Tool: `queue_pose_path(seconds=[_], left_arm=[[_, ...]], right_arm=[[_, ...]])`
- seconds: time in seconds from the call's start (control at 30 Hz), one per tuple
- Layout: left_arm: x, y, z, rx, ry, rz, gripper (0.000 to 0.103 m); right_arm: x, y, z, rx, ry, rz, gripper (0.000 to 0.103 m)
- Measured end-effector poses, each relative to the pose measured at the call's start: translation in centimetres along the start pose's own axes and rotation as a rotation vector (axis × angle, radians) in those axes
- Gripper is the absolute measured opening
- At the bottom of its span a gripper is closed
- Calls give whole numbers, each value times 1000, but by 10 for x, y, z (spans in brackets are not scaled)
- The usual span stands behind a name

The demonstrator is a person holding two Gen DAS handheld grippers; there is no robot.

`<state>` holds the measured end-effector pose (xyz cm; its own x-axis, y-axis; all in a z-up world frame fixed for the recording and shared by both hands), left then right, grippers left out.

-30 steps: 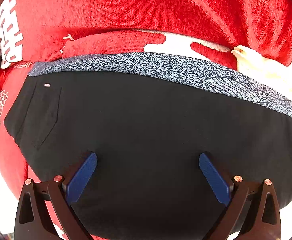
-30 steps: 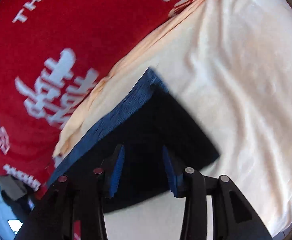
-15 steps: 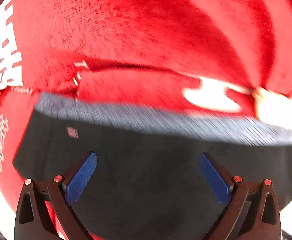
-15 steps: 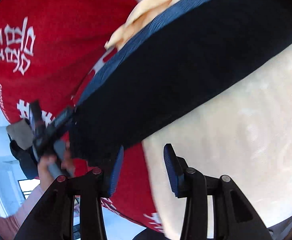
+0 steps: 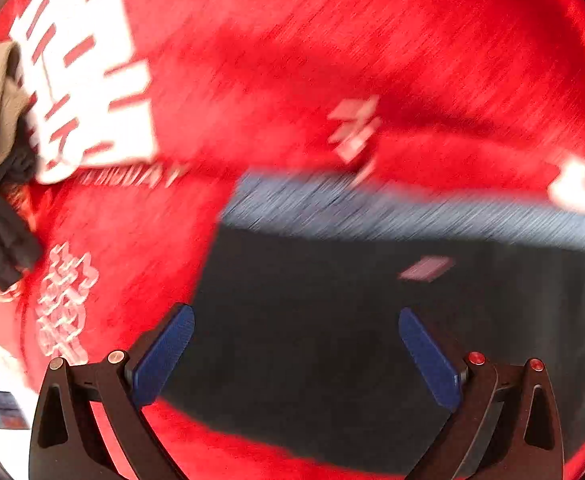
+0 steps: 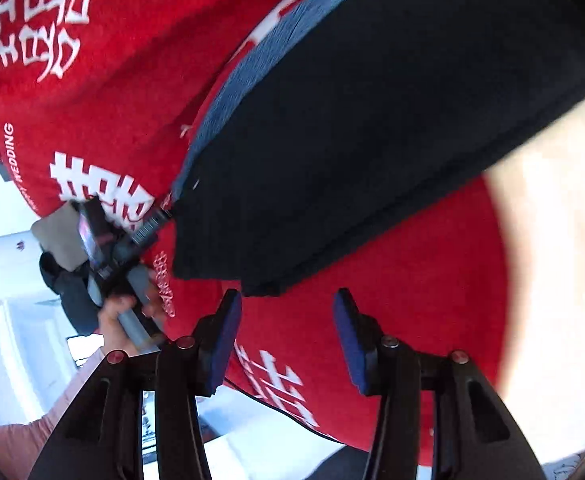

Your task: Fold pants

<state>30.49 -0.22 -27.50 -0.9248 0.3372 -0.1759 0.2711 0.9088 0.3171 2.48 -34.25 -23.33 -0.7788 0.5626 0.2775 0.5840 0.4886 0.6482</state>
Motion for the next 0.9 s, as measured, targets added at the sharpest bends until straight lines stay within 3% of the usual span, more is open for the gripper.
queue_pose_path(seconds=[0.03,0.07,0.17,0.33,0.4,0.43,0.5,0.57,0.67,0.73,0.83,0.9], left_arm=[[10,5,12,-14,40,4,103],[29,11,29,24,69,-10,103],[47,16,32,98,11,-76,103],[47,7,32,59,-2,-51,103],[51,8,32,82,-5,-53,103],[53,10,32,85,-4,-49,103],[60,14,35,74,2,-28,103],[61,15,29,60,-10,-2,103],[63,13,28,38,-33,3,103],[63,13,25,22,-29,10,103],[61,17,7,5,0,27,103],[64,13,-20,45,-33,20,103]], right_arm=[[1,1,11,-20,16,13,52],[1,2,18,-39,23,26,52],[0,7,30,-96,16,45,52],[-20,19,45,-137,14,51,52],[-26,22,54,-104,20,54,34],[-32,23,58,-66,25,51,10],[-33,40,56,-99,21,34,10],[-25,42,53,-65,21,-18,9],[-19,17,63,27,21,2,10],[-17,12,60,2,4,34,10],[-7,10,48,112,20,2,31],[-4,13,29,157,13,-81,32]])
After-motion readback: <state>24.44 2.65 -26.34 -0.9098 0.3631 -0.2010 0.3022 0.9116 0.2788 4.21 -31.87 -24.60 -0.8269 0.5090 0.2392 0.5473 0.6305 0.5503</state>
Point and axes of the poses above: each gripper's, at about its wrist camera, not at the fingertips, and z roughly the way its jaws point, y to its left, x to its underside, the point moved 6 cm from there along z, roughly the way its jaws point, and after that the axes turned 11 degrees about z, right-handed, at the moved point
